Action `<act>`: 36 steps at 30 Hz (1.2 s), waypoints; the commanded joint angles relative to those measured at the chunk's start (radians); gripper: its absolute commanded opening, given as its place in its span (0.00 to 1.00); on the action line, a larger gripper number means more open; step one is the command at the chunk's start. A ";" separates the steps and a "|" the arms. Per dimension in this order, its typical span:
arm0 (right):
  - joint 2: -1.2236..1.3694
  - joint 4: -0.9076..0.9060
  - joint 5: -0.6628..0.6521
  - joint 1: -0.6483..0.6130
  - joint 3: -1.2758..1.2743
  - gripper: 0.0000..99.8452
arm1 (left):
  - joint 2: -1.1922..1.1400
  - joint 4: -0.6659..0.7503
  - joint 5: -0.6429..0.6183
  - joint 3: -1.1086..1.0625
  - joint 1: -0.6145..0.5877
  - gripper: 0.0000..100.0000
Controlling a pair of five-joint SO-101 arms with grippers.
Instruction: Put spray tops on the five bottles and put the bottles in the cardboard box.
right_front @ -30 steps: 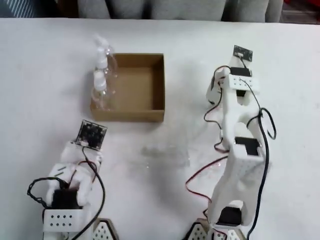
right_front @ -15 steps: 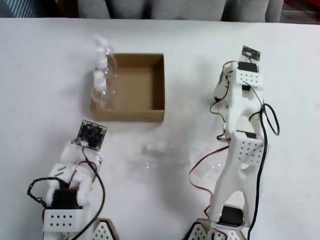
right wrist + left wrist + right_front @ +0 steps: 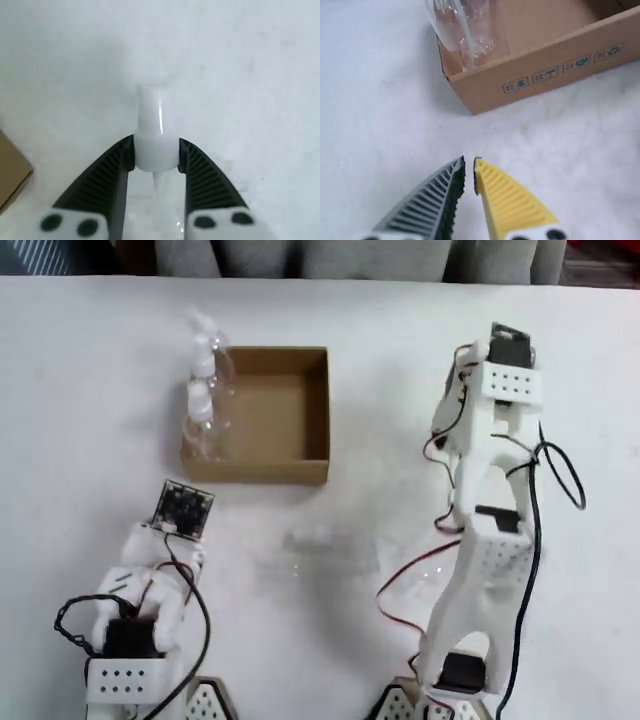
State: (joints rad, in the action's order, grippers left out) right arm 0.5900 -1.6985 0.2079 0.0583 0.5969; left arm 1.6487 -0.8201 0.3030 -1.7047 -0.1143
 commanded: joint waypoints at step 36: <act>-0.860 0.768 0.006 -1.059 -1.290 0.17 | 0.018 0.147 -0.285 0.074 -0.366 0.05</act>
State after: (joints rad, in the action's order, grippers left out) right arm -0.2555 -0.9636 0.2018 -0.9743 -0.6997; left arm 1.6487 -0.7050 0.0330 -1.6893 -0.4703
